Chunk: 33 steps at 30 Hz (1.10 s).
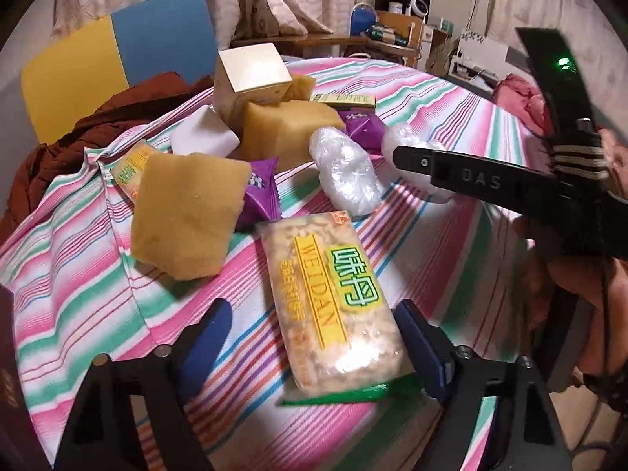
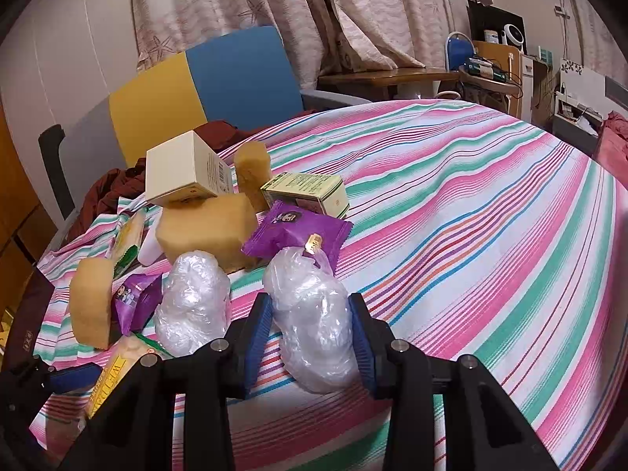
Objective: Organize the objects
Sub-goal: 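Grasp the WEIDAN snack packet with the left tool while the right tool grasps a clear plastic bag bundle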
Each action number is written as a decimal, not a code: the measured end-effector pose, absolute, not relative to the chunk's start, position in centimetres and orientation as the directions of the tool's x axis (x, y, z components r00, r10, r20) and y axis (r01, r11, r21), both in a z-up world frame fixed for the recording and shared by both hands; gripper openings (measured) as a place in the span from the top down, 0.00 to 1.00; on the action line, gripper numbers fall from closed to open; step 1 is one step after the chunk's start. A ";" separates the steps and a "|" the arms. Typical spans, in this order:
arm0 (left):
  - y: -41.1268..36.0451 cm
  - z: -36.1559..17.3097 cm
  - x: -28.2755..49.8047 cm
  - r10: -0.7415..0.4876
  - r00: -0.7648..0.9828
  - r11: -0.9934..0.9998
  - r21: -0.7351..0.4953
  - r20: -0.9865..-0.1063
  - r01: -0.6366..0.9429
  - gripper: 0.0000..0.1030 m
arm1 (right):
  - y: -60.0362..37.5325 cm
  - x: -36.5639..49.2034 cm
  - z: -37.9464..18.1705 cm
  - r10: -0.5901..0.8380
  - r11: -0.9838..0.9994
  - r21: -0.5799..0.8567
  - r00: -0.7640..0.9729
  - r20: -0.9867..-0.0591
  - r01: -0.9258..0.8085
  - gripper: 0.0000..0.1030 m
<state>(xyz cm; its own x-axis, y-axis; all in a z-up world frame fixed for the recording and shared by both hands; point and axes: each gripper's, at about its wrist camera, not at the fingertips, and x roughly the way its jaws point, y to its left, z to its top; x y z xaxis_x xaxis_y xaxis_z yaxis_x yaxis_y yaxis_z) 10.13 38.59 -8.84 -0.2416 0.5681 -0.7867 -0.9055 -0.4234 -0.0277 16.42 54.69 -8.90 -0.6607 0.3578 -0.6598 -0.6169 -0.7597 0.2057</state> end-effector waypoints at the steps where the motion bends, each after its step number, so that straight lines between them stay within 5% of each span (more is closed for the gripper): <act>1: 38.3 -8.8 9.9 0.571 -0.244 -0.432 -0.034 -0.784 -0.901 0.29 | 54.6 16.4 -8.9 0.361 -0.760 0.202 -0.659 -0.660 -0.618 0.62; 4: 37.3 -8.6 9.4 0.579 -0.262 -0.453 -0.037 -0.772 -0.891 0.44 | 54.4 16.4 -8.9 0.373 -0.758 0.188 -0.652 -0.661 -0.624 0.62; 17: 31.8 -8.7 10.0 0.612 -0.306 -0.488 -0.043 -0.730 -0.872 0.45 | 50.0 17.3 -8.7 0.344 -0.799 0.164 -0.664 -0.664 -0.579 0.62; 33: 24.2 -8.0 10.3 0.640 -0.328 -0.557 -0.126 -0.694 -0.821 0.47 | 42.6 15.8 -7.1 0.096 -0.851 0.317 -0.718 -0.690 -0.418 0.62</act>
